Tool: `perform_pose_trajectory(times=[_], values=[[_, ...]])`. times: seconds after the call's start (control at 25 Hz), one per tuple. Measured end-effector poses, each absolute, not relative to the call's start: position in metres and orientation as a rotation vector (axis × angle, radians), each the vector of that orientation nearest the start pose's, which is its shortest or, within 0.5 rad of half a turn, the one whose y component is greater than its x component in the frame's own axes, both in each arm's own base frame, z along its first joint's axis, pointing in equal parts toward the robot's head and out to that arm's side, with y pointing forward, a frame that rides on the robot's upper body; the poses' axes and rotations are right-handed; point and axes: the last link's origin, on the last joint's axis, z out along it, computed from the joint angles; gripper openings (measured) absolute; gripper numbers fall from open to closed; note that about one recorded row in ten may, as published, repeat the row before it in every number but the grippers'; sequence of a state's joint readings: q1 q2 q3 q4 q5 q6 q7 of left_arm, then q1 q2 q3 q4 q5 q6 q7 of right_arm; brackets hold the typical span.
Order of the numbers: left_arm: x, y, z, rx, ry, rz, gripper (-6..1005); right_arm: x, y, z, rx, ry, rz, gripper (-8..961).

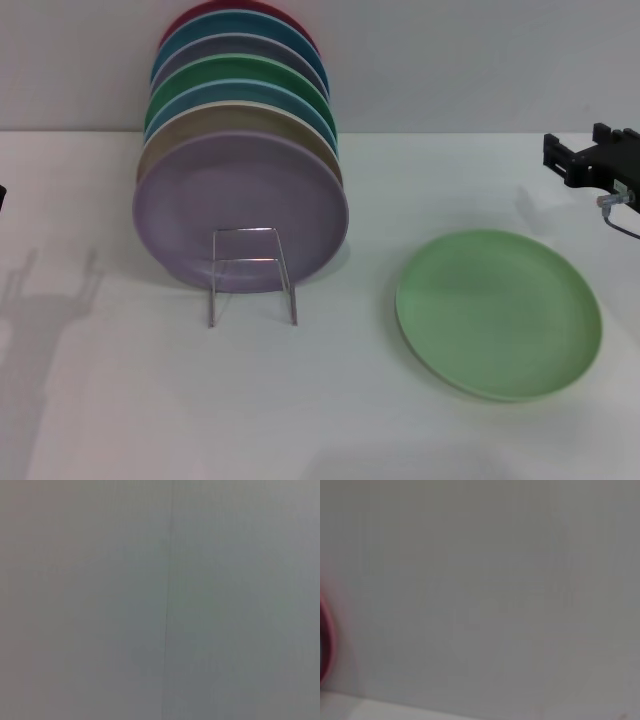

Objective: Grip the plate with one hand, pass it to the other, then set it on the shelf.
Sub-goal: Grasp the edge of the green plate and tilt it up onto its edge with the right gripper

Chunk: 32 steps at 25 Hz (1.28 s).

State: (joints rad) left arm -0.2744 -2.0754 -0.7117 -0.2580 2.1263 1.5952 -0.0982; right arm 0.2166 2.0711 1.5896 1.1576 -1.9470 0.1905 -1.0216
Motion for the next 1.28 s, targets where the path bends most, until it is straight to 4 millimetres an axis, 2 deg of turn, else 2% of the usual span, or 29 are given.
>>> perform_pose_trajectory(times=[0.28,0.52,0.76,1.04,1.28], values=[[-0.312,0.27,0.016,-1.366,-0.33,-0.956,748,0.267,0.388,0.051,-1.904,0.782,0.226,630],[-0.312,0.271,0.016,-1.365,-0.327,-0.959,748,0.254,0.38,0.065,-1.996,0.83,0.134,628],[-0.31,0.273,0.016,-1.365,-0.325,-0.964,748,0.249,0.378,0.07,-2.078,0.986,0.064,627],[-0.309,0.274,0.016,-1.365,-0.323,-0.967,748,0.246,0.381,0.078,-2.118,1.079,-0.073,629],[-0.308,0.275,0.016,-1.366,-0.323,-0.97,748,0.247,0.385,0.074,-2.152,1.191,-0.145,627]])
